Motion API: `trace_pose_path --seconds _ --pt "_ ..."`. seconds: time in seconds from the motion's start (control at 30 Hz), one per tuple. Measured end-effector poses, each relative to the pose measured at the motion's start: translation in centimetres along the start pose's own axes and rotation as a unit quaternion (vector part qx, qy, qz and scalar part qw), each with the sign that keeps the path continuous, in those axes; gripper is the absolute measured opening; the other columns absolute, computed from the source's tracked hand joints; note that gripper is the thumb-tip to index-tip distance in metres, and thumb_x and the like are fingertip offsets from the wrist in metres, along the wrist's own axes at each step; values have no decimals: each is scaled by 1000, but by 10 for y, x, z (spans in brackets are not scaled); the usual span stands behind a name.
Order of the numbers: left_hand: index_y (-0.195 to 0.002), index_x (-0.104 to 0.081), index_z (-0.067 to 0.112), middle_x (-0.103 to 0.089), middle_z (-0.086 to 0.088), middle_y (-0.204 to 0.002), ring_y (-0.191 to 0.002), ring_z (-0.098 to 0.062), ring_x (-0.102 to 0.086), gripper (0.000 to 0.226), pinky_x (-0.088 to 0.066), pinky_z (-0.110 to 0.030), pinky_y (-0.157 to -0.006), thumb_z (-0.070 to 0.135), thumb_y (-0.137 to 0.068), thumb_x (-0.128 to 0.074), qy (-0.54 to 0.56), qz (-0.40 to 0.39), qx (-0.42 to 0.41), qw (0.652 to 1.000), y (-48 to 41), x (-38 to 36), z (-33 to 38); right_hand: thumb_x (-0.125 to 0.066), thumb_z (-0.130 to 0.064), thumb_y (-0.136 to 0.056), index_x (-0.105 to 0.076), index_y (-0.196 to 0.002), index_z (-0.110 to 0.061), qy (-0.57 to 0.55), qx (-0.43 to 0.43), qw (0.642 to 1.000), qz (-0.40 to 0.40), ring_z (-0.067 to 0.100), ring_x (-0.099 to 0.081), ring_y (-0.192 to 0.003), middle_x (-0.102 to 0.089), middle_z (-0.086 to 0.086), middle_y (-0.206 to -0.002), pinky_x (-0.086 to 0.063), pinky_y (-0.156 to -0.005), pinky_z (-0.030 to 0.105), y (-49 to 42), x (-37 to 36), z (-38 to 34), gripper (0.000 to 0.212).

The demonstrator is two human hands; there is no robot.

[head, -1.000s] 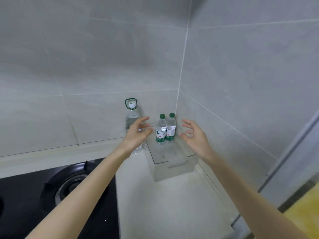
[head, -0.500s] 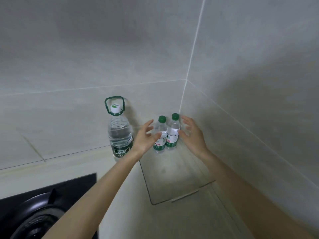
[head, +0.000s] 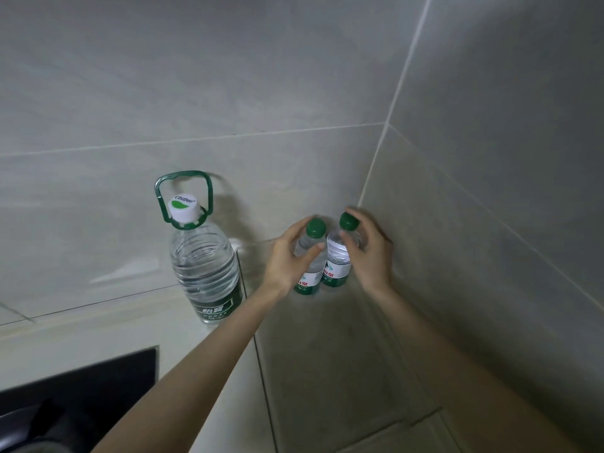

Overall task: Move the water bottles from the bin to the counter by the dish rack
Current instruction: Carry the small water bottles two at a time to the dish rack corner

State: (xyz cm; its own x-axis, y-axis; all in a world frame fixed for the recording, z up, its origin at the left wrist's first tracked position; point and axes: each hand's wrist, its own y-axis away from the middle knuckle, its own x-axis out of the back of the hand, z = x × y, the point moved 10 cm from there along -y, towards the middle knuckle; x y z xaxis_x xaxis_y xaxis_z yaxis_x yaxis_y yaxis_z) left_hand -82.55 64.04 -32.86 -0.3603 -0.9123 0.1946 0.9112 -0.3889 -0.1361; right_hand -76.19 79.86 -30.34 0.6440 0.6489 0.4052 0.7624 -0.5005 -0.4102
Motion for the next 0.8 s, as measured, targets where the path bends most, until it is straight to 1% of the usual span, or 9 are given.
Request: trace_pose_path --seconds 0.1,0.17,0.27,0.33,0.4,0.47,0.57,0.67,0.8 --pt "-118 -62 16 -66 15 -108 -97 20 -56 41 -41 -2 -84 5 -81 -73 12 15 -2 1000 -4 0 2 -73 -7 -80 -65 -118 -17 -7 2 1000 3 11 -63 -111 -67 -3 -120 -50 -99 35 -2 1 1 39" --pt "-111 -62 24 -65 21 -99 -91 21 -57 40 -42 -2 -82 2 -80 -73 23 38 -2 999 0 2 5 -74 -7 -79 -67 -116 -16 -10 0 1000 7 12 -63 -111 -68 -2 -119 -50 -99 36 1 4 0 38" --pt "-107 -62 33 -65 29 -95 -93 21 -57 43 -43 -6 -87 3 -78 -75 20 53 -7 998 11 5 10 -75 -9 -78 -69 -114 -15 -11 -3 1000 12 10 -64 -108 -69 -4 -115 -51 -97 35 11 9 -4 36" --pt "-110 -64 32 -68 25 -101 -100 15 -60 43 -47 -18 -96 7 -78 -76 22 59 -5 998 22 8 11 -75 -8 -79 -69 -113 -14 -13 -7 1000 14 8 -65 -104 -70 -6 -112 -51 -96 30 20 13 -10 35" --pt "-113 -66 33 -70 18 -105 -105 6 -62 43 -49 -31 -100 14 -76 -79 22 77 0 997 34 14 12 -74 -7 -80 -70 -113 -12 -12 -8 1000 17 9 -65 -103 -71 -4 -111 -49 -96 24 30 20 -15 34" --pt "-114 -67 32 -71 16 -106 -108 2 -63 43 -49 -36 -100 17 -76 -80 34 88 7 995 44 20 19 -73 -5 -80 -69 -114 -11 -16 -5 1000 16 10 -65 -107 -71 0 -114 -48 -99 27 39 27 -22 35" --pt "-119 -66 22 -69 13 -112 -112 -1 -61 48 -49 -33 -101 13 -74 -80 48 95 4 994 60 29 42 -71 -3 -82 -68 -116 -12 -47 -6 999 7 11 -63 -113 -69 -2 -119 -48 -102 36 54 40 -38 36" --pt "-121 -65 21 -69 10 -114 -111 -5 -63 51 -49 -31 -101 10 -74 -80 49 100 -33 993 85 39 79 -72 -5 -82 -69 -114 -19 -73 5 997 12 7 -64 -109 -68 -14 -113 -49 -101 37 69 62 -67 35" --pt "-121 -66 25 -70 8 -114 -109 -5 -64 50 -51 -32 -97 13 -74 -81 50 114 -66 990 119 57 124 -71 -9 -82 -66 -108 -33 -95 29 995 5 4 -64 -106 -69 -20 -107 -49 -101 38 78 86 -113 36"
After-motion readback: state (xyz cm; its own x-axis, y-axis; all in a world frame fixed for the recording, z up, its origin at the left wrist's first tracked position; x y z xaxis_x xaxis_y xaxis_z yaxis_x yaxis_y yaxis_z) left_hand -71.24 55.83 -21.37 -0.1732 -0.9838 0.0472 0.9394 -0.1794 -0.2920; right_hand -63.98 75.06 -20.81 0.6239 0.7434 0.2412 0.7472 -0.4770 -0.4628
